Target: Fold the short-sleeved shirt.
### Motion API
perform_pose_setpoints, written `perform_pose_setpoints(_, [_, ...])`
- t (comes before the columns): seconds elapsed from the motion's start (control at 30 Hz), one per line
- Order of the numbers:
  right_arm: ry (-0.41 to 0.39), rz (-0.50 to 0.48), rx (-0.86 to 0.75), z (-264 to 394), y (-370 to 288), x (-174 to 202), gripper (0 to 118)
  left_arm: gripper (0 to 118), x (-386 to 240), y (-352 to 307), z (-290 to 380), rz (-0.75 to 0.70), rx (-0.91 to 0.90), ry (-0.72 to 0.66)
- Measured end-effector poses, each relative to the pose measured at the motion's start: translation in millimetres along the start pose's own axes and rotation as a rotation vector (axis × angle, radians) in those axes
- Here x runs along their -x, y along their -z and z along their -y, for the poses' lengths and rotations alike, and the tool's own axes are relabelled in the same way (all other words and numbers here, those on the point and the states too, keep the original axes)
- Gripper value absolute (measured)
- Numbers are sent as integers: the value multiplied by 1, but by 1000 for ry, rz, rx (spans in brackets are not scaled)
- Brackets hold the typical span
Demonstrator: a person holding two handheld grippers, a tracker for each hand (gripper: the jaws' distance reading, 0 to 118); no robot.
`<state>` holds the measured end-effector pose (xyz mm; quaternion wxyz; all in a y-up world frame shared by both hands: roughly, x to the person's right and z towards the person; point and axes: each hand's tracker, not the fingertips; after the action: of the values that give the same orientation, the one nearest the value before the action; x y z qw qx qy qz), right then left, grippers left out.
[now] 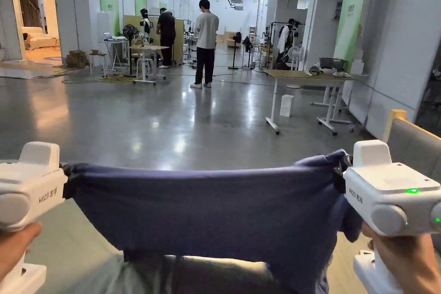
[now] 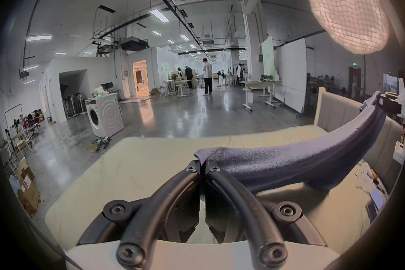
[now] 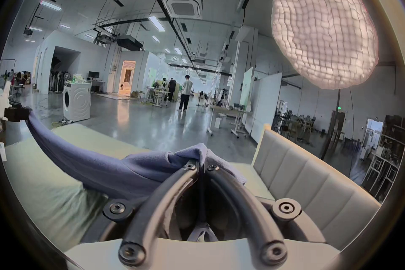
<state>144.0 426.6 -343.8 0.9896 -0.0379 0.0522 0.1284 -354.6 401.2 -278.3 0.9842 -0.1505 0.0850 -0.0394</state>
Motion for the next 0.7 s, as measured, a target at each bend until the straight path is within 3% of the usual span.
perform_pose_setpoints(0.27, [-12, -53, 116, 105, -125, 20, 3, 4, 1, -98, 133, 40, 135, -103])
perform_pose_setpoints(0.57, [-80, -112, 466, 219, -202, 53, 3, 4, -5, -142, 251, 77, 468, -52])
perform_pose_setpoints(0.67, [-53, -146, 604, 247, -204, 61, 3, 4, -8, -135, 272, 74, 553, -55])
perform_pose_setpoints(0.7, [-11, -157, 694, 261, -203, 65, 3, 4, -9, -129, 278, 64, 582, -34])
